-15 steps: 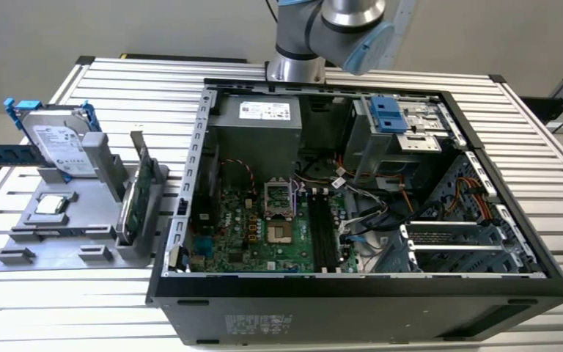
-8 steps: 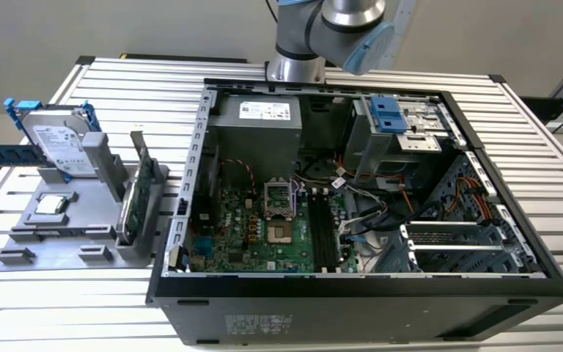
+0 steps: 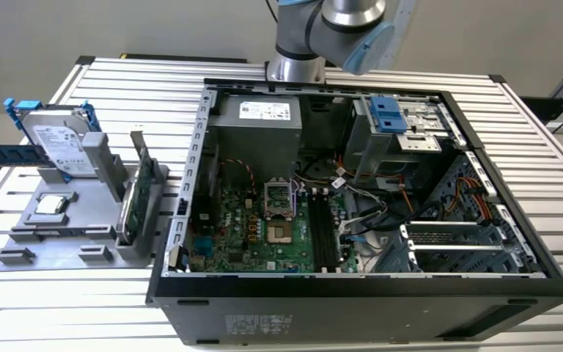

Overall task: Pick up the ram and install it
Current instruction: 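Pick up the ram and move it above insertion slot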

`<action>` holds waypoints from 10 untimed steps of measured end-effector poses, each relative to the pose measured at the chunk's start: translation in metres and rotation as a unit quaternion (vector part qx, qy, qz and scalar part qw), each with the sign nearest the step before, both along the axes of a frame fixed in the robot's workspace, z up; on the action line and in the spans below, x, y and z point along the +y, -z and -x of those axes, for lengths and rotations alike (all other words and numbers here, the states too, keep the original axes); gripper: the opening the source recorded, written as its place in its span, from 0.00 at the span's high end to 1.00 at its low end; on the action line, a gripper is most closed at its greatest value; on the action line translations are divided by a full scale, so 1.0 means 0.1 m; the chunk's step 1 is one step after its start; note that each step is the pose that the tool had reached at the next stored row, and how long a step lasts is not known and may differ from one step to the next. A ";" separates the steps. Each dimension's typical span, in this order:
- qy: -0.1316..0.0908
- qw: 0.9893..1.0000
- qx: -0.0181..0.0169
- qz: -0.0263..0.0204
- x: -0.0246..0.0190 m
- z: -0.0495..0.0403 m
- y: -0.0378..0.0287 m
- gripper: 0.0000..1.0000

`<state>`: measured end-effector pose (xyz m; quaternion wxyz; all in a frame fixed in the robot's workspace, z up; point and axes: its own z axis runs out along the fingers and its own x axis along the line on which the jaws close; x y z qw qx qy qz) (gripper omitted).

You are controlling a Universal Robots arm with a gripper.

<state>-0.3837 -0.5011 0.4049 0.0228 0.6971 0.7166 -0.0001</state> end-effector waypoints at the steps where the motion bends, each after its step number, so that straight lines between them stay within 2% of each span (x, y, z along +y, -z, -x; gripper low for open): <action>1: 0.000 1.000 0.000 0.000 0.000 -0.003 0.000 1.00; 10: 0.000 1.000 0.000 0.000 0.001 -0.046 0.000 1.00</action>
